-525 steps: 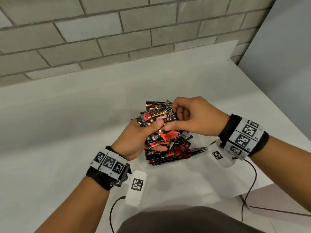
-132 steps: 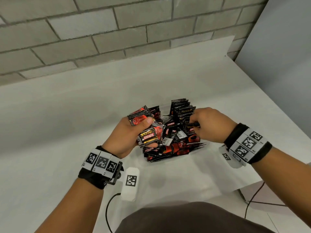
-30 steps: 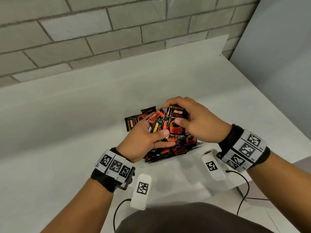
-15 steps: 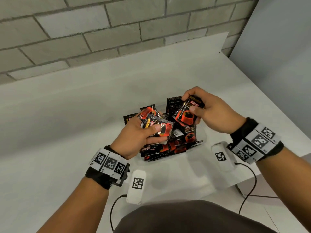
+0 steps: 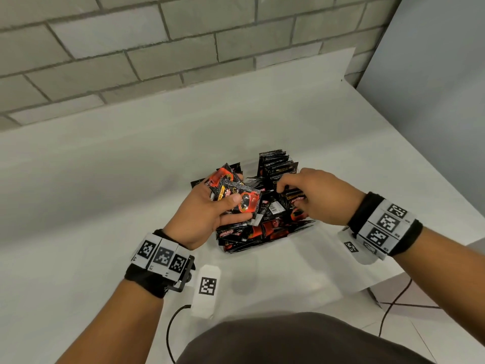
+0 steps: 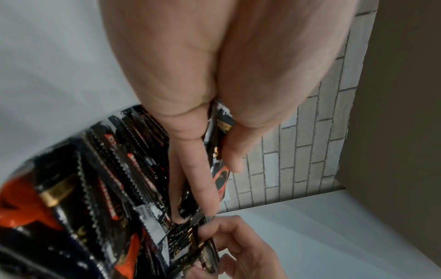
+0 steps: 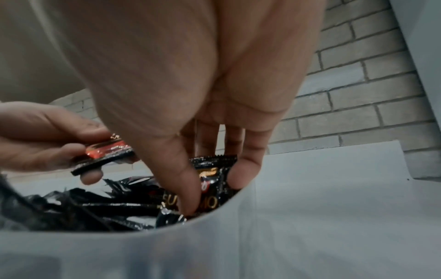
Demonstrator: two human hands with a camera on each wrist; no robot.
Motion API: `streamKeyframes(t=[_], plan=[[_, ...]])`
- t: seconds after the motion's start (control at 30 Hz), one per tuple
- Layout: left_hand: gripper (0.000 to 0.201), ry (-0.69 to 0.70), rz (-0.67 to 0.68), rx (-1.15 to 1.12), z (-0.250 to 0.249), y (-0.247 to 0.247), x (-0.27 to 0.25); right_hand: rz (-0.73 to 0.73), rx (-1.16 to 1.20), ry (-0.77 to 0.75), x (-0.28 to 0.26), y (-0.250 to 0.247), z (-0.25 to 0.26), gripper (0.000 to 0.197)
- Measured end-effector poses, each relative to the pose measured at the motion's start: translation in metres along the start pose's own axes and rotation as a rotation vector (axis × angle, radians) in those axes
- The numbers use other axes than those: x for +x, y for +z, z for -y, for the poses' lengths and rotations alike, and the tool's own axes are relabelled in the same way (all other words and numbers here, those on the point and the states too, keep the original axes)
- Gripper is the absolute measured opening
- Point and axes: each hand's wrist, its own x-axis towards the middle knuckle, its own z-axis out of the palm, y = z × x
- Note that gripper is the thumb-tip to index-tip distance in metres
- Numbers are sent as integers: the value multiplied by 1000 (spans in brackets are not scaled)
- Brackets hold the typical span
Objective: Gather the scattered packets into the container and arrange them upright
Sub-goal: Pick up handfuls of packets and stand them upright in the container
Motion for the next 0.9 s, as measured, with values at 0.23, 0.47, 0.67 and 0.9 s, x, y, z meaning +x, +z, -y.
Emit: streamKeyframes(t=[0.23, 0.47, 0.67, 0.9], plan=[[41, -8, -7, -1, -2, 2, -2, -45, -115, 5, 2, 11, -3, 32], [37, -47, 17, -130, -7, 12, -4, -186, 86, -28, -1, -13, -6, 34], [32, -24, 67, -185, -9, 21, -3, -190, 526, -67, -7, -16, 38, 28], [34, 4, 88, -92, -12, 18, -5, -234, 749, 74, -2, -9, 29, 18]])
